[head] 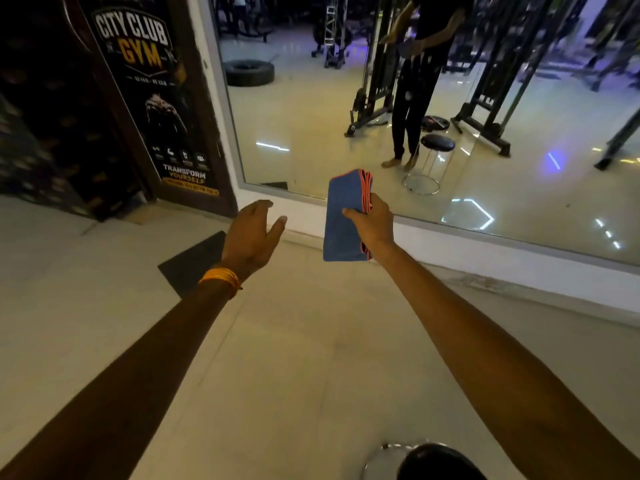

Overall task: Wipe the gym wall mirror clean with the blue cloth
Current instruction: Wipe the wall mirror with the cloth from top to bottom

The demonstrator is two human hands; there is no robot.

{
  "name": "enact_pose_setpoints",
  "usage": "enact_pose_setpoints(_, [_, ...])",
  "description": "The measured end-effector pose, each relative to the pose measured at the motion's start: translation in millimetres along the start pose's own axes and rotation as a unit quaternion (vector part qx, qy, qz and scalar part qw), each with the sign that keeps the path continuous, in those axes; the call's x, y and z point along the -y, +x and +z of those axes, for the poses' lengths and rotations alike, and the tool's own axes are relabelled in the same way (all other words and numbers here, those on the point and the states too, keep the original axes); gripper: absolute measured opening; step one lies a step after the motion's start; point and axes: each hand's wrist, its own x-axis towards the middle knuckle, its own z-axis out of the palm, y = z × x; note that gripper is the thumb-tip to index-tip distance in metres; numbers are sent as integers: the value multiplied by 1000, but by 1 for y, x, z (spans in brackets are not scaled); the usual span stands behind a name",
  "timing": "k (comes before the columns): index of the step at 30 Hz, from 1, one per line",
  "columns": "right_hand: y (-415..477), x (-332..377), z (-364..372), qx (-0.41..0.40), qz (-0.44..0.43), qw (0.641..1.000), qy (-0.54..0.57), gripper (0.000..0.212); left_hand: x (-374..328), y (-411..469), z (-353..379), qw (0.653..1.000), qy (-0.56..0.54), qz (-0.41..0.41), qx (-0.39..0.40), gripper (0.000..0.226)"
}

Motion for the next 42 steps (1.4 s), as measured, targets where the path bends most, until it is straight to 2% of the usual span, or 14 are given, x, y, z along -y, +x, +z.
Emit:
enact_pose_setpoints(7, [104, 71, 62, -17, -45, 999, -13, 38, 39, 119, -47, 999, -3, 48, -21, 54])
enact_pose_setpoints(13, [236, 120, 114, -47, -75, 996, -1, 43, 73, 255, -75, 995, 7, 86, -51, 54])
enact_pose_setpoints(22, [441, 220, 199, -84, -125, 988, 17, 36, 115, 486, -138, 986, 33, 131, -101, 56])
enact_pose_setpoints(28, [557, 273, 238, -120, -170, 978, -11, 29, 142, 620, -161, 977, 54, 171, -115, 57])
enact_pose_setpoints(31, [606, 300, 259, -145, -194, 970, -26, 36, 166, 685, -170, 969, 42, 208, -128, 64])
enact_pose_setpoints(35, [668, 335, 290, -189, -209, 958, -53, 39, 194, 772, -190, 961, 24, 237, -140, 55])
enact_pose_setpoints(39, [730, 376, 320, -257, -213, 936, -112, 40, 215, 867, -222, 951, 10, 268, -156, 66])
enact_pose_setpoints(42, [770, 406, 337, -307, -213, 919, -128, 23, 226, 932, -240, 944, -12, 280, -173, 61])
